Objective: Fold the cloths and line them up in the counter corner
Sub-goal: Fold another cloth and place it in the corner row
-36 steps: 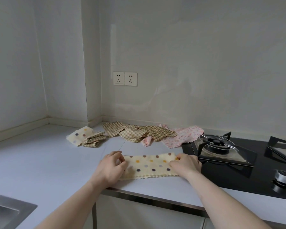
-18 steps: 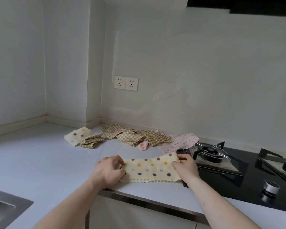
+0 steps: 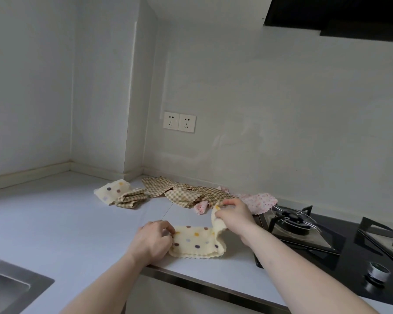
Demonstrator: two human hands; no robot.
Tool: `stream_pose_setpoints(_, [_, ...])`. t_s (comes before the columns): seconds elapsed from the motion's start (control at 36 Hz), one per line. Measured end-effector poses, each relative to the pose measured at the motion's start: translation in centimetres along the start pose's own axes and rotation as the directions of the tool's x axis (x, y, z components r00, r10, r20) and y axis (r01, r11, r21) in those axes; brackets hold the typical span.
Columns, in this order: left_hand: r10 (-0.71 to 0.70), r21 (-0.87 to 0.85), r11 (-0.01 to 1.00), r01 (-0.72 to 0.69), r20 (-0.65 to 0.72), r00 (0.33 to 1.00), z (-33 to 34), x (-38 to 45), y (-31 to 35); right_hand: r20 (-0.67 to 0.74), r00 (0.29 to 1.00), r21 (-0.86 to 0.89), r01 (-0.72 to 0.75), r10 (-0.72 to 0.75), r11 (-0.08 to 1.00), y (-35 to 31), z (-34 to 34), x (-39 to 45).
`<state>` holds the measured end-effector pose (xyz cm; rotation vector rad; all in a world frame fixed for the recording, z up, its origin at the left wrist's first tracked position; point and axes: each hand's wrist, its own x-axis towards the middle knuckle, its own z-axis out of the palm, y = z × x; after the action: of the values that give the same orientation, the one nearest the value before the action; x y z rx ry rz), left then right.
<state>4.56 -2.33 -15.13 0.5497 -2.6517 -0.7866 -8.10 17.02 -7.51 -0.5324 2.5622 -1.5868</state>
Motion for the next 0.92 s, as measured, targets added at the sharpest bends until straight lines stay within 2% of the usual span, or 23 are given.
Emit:
stream_pose_setpoints(0.25, [-0.024,-0.014,1.000,0.024,0.001,1.000,0.1,0.2,-0.1,0.163,0.986,-0.066,0.058,-0.046,0.996,-0.7,5.1,-1.3])
stream_pose_setpoints(0.47, [-0.009,-0.055,0.998,0.005,-0.070,0.997,0.7,0.8,-0.9,0.276,0.961,-0.123,0.061,-0.025,0.990,-0.3,7.4,-2.4])
stream_pose_setpoints(0.53, [-0.013,-0.091,0.996,0.005,-0.079,0.997,0.7,0.8,-0.9,0.274,0.962,-0.128,0.061,-0.024,0.990,-0.2,7.6,-2.3])
stream_pose_setpoints(0.61, [-0.027,-0.132,0.991,0.015,-0.088,0.996,0.6,0.7,-0.7,0.264,0.965,0.019,-0.010,0.004,1.000,-0.6,7.4,-2.1])
stream_pose_setpoints(0.69, [-0.042,-0.152,0.988,0.027,-0.095,0.995,0.5,0.5,-0.4,0.145,0.988,0.060,0.039,-0.048,0.997,-0.9,6.7,-1.9])
stream_pose_setpoints(0.78, [-0.051,-0.150,0.988,0.039,-0.074,0.996,0.5,0.5,-0.5,0.007,0.992,-0.054,0.122,-0.122,0.991,-0.2,5.8,-1.5])
stream_pose_setpoints(0.83, [-0.043,-0.088,0.995,0.038,-0.050,0.998,0.5,0.5,-0.5,0.000,0.991,-0.159,0.133,-0.135,0.978,0.6,5.5,-1.3])
stream_pose_setpoints(0.92, [-0.029,-0.022,0.999,0.028,-0.043,0.999,0.6,0.4,-0.3,0.044,0.998,-0.206,0.062,-0.054,0.977,1.8,5.4,-0.8])
